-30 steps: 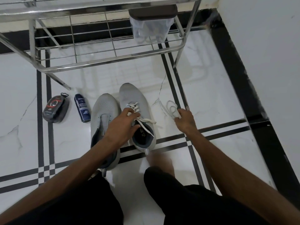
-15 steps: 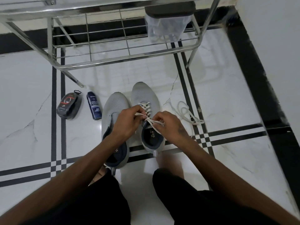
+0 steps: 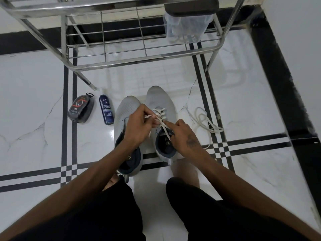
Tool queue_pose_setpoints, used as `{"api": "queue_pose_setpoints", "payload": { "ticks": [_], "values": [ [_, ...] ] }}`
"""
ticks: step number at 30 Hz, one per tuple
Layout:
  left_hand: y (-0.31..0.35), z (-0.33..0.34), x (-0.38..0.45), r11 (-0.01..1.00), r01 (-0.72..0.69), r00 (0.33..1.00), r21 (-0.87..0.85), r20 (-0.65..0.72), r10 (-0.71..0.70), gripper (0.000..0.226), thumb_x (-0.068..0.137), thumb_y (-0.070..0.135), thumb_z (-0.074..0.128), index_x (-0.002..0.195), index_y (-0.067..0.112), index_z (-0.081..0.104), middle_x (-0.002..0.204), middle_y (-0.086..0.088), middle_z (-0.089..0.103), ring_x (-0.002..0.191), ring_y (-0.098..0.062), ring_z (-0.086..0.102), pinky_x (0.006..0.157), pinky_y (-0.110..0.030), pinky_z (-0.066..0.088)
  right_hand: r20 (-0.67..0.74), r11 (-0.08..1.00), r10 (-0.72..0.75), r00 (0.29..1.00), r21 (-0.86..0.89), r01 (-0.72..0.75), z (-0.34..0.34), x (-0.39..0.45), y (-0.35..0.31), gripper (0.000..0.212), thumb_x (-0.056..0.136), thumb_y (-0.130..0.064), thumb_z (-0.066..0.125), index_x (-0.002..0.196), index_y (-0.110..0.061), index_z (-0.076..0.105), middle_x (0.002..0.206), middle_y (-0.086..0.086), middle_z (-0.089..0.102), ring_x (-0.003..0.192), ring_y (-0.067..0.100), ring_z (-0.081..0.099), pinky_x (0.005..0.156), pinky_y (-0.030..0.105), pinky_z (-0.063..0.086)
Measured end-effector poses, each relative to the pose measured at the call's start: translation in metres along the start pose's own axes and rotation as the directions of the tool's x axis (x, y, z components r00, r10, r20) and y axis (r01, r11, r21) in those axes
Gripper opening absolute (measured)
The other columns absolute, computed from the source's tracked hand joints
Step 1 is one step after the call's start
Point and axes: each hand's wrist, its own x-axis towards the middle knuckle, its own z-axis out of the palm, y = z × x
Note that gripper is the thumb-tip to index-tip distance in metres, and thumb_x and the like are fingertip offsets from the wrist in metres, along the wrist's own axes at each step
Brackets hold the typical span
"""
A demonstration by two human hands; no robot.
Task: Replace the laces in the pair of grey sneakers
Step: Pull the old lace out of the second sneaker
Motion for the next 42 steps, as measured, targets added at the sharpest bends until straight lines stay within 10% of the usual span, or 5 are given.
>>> {"api": "queue_pose_setpoints", "payload": {
  "ticks": [12,16,19,29,42],
  "values": [
    [0.045,-0.068,0.031,0.944,-0.150,0.798,-0.293,-0.600,-0.060,0.008,0.096,0.007,0.052,0.099,0.010,0.046,0.092,-0.007,0.061,0.066,-0.018,0.068,0.071,-0.039,0.059,-0.059,0.993,0.045,0.997,0.116,-0.038,0.001,-0.006,0.014,0.064,0.089,-0.006,0.057,0.145,-0.034,0.043,0.104,0.000,0.038,0.089,0.024,0.056,0.079,0.025,0.043],
    [0.010,-0.050,0.014,0.912,0.117,0.955,0.392,-0.296,0.005,0.056,0.085,0.019,0.070,0.132,0.020,0.042,0.129,-0.007,0.048,0.103,-0.019,0.059,0.093,-0.039,0.050,-0.025,0.988,0.041,0.999,0.153,-0.037,-0.008,-0.004,0.018,0.057,0.093,-0.024,0.062,0.145,-0.037,0.043,0.117,0.001,0.046,0.103,0.023,0.058,0.088,0.032,0.051],
    [-0.004,-0.016,-0.002,0.643,-0.187,0.967,0.743,0.024,0.254,0.066,0.082,0.022,0.073,0.142,0.023,0.046,0.138,-0.010,0.043,0.116,-0.028,0.049,0.098,-0.039,0.045,-0.122,0.968,-0.021,0.992,0.246,0.051,-0.014,0.000,0.016,0.047,0.092,-0.030,0.066,0.137,-0.033,0.055,0.116,-0.004,0.049,0.102,0.015,0.056,0.088,0.030,0.049],
    [0.002,0.026,0.001,0.861,-0.216,0.961,0.460,0.258,0.103,0.025,0.086,0.029,0.073,0.110,0.022,0.069,0.104,-0.001,0.064,0.087,-0.017,0.063,0.078,-0.035,0.052,-0.102,0.871,0.098,0.990,0.490,-0.036,-0.030,0.010,0.012,0.021,0.096,-0.028,0.064,0.078,-0.020,0.059,0.080,-0.003,0.065,0.078,0.014,0.063,0.074,0.031,0.051],
    [-0.010,0.007,0.011,0.981,0.194,0.930,0.023,0.315,-0.192,0.020,0.091,0.030,0.069,0.089,0.010,0.072,0.087,0.012,0.074,0.087,0.004,0.064,0.082,-0.019,0.045,0.259,-0.031,0.502,0.825,0.959,-0.282,-0.046,0.001,0.054,0.008,0.094,-0.011,0.065,0.098,-0.005,0.061,0.087,0.011,0.066,0.078,0.021,0.068,0.062,0.028,0.058]
  ]
}}
